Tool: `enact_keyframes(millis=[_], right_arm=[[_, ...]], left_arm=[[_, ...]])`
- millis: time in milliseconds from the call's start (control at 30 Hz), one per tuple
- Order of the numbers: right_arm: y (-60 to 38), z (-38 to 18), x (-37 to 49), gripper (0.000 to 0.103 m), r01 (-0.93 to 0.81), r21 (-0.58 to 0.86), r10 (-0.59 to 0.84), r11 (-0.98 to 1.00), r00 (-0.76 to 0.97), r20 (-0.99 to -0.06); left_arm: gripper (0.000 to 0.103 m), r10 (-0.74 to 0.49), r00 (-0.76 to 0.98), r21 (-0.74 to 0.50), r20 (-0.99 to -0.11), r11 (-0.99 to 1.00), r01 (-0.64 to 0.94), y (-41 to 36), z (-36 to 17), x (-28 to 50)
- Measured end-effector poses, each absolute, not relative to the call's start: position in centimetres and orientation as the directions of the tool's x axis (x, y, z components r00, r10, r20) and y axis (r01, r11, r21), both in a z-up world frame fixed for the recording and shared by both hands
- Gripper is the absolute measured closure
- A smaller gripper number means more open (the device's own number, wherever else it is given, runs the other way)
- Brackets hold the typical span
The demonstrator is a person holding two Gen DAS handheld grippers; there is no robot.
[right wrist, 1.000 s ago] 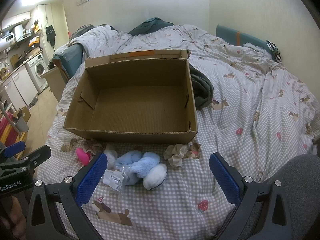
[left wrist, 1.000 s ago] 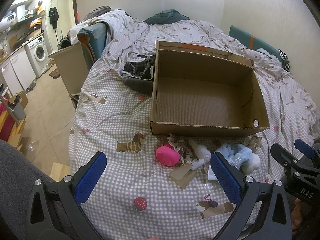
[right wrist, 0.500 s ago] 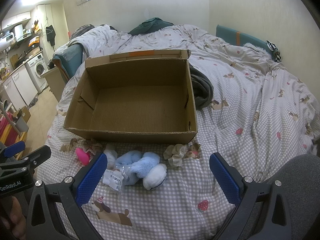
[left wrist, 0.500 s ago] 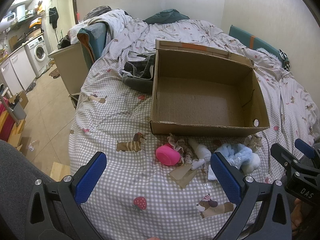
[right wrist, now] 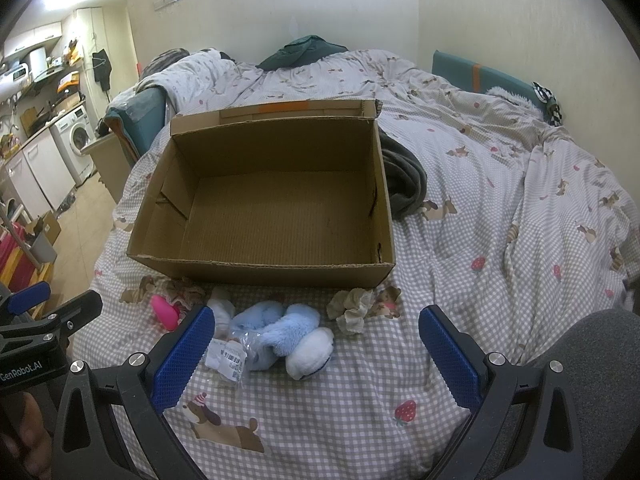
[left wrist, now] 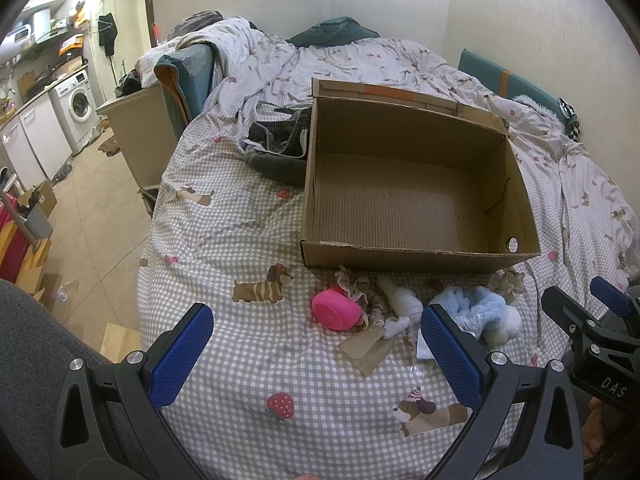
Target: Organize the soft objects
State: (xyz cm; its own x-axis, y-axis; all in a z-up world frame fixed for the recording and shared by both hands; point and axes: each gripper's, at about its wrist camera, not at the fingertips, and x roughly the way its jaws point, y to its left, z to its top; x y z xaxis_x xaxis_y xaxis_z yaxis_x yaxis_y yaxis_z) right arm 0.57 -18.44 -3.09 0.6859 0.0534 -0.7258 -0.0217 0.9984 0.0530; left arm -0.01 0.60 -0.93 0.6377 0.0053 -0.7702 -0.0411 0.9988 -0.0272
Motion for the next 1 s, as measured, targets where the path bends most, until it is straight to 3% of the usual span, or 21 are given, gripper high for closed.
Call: enact_keyframes(millis=[600,1000], right_arm=[[-18.2,-3.0,0.7,0.000,-0.022,0.057,0.057,0.998,0.683,-0.729],[-21.6,-7.3,2.5,0.000,0.054,0.408,0.352,0.911,0.413,-0.840]], left_arm=[[0.000,0.011,0.621,-0.023,-0.784,0.999,-0.047,0.8,-1.5,0.0],[0.001,-0.012,0.390,-0.127,-0.921,0.955,-0.269,7.0,-3.2,5.0]])
